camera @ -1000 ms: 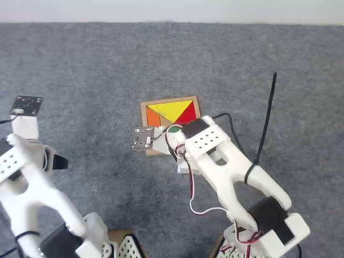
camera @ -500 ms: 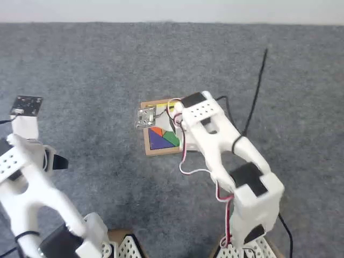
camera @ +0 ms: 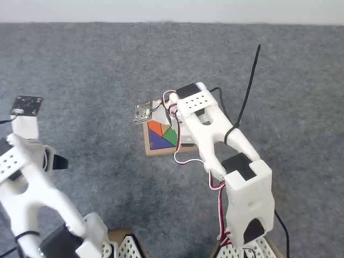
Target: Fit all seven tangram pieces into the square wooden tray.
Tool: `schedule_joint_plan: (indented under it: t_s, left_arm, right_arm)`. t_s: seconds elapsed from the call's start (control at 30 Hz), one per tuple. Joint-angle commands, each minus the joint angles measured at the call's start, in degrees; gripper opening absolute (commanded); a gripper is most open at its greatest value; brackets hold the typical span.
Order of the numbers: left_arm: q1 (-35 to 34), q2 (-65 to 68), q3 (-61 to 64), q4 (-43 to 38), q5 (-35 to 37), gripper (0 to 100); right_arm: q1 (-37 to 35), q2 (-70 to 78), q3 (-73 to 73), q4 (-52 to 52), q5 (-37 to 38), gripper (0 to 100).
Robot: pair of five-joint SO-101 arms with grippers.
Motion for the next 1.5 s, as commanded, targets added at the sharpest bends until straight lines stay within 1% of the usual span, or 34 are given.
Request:
schedule_joint_plan:
  t_s: [0.0,0.1,0.33,0.47,0.57,0.6,0.63,0.7,0.77,0.87,0.93,1.03,1.1,1.17,1.23,1.3,1.47]
  left_arm:
    - [0.4,-2.5,-0.9,0.4,0.7,28]
    - [0.4,-2.5,-0.9,0.4,0.7,28]
    - [0.5,-2.5,-0.9,0.4,0.7,28]
    - [0.6,-2.5,-0.9,0.4,0.9,28]
    - [0.6,-2.7,-1.0,0.4,1.1,28]
    - [0.4,-3.2,-1.5,0.5,2.0,28]
    - [0.3,-4.3,-2.2,0.7,4.6,28]
    - [0.5,-8.6,-3.5,1.6,10.3,29]
    - [2.8,-15.7,-3.4,3.4,12.3,29]
    - [11.3,-28.9,0.6,8.4,12.4,29]
    - [17.6,-38.2,5.6,9.0,12.5,29]
    - [23.1,-50.3,15.3,8.0,14.4,29]
    - [24.4,-57.1,22.1,6.1,15.6,28]
    - [24.0,-63.1,28.5,2.4,15.9,28]
    - [24.9,-68.4,34.7,-0.4,16.0,28]
    - [26.8,-72.8,38.9,-1.5,16.0,28]
    - [30.1,-81.8,46.5,-1.5,16.1,28]
  right_arm:
    - [0.5,-1.1,-2.8,2.2,0.6,19.4]
    - [0.4,-1.1,-2.9,2.6,0.5,21.6]
    - [0.7,-1.6,-3.9,2.2,-0.4,21.7]
    - [0.2,-6.5,-6.2,2.6,-7.4,21.7]
    - [-0.5,-12.9,-6.0,2.8,-16.9,21.6]
    - [-0.4,-15.1,-5.5,2.9,-20.2,21.5]
    - [0.2,-17.5,-4.4,2.9,-22.8,21.0]
    - [2.1,-22.8,-1.3,1.9,-25.9,17.4]
    - [4.6,-28.4,3.6,0.1,-28.7,13.2]
    - [8.5,-36.7,14.2,-3.5,-33.8,9.1]
    - [11.5,-42.3,22.1,-6.0,-36.4,8.7]
    - [17.7,-50.8,33.6,-9.5,-40.6,8.4]
    - [22.6,-56.3,40.6,-11.6,-43.3,8.4]
    - [27.0,-61.7,47.2,-13.5,-45.2,8.4]
    - [29.8,-67.0,53.9,-14.3,-45.4,8.4]
    - [30.9,-72.5,60.0,-14.3,-45.3,8.4]
    - [31.6,-87.3,73.3,-13.7,-45.4,8.4]
